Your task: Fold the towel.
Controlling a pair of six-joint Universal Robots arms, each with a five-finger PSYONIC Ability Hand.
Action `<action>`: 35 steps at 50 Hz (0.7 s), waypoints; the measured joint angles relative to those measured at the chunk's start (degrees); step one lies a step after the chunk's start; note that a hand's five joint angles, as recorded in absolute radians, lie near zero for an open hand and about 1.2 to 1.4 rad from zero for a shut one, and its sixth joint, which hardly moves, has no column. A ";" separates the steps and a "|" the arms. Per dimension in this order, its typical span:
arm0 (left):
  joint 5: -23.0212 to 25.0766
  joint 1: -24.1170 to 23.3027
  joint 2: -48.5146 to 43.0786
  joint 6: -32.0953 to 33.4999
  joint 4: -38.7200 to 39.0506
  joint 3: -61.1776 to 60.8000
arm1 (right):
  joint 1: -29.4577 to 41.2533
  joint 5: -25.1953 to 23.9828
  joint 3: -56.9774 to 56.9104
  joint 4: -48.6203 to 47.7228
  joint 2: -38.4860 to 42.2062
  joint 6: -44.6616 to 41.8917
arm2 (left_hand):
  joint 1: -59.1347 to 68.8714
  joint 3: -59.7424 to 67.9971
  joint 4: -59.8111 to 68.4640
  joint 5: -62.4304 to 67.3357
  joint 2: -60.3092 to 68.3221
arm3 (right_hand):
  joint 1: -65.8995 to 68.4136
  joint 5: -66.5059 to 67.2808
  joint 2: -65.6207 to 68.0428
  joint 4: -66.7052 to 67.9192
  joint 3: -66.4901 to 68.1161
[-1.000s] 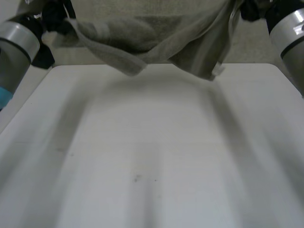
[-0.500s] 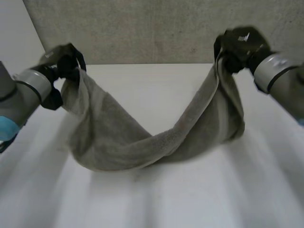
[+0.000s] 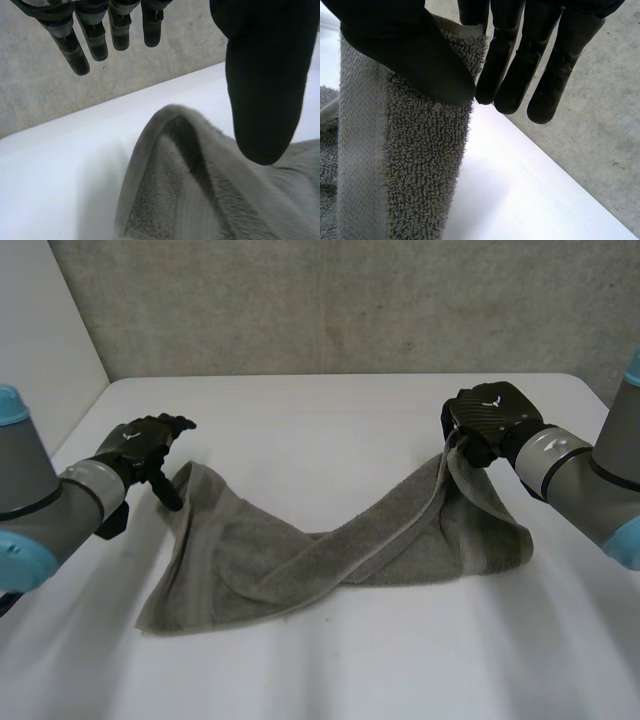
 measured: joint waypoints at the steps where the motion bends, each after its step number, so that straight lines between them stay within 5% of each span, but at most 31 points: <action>1: 0.51 -0.03 2.81 0.43 0.52 -2.92 | 0.00 0.04 0.26 -0.05 -0.06 -0.01 | 0.00 0.00 0.00 -0.05 0.00 | 0.00 0.00 0.00 -0.01 0.00; 10: 5.86 -0.45 15.16 4.47 3.50 -18.50 | -0.06 0.15 0.59 -0.23 0.43 -0.15 | 4.13 4.17 4.12 2.23 4.40 | 0.00 0.00 0.00 0.00 0.00; 17: 8.54 -0.59 21.06 17.68 4.31 -30.35 | 0.05 0.16 0.79 -0.54 1.05 -0.38 | 9.76 9.96 9.88 7.97 10.04 | 0.00 0.00 0.00 0.00 0.00; 25: 8.31 -0.23 21.83 28.81 3.92 -37.27 | 0.09 0.17 1.01 -0.76 1.62 -0.52 | 13.28 13.59 13.50 11.72 13.65 | 0.00 0.00 0.00 0.00 0.00; 35: 8.48 0.85 19.52 30.38 4.60 -38.60 | 0.16 0.15 1.12 -0.85 2.04 -0.59 | 13.77 14.09 13.90 12.21 14.09 | 0.00 0.00 0.00 0.00 0.00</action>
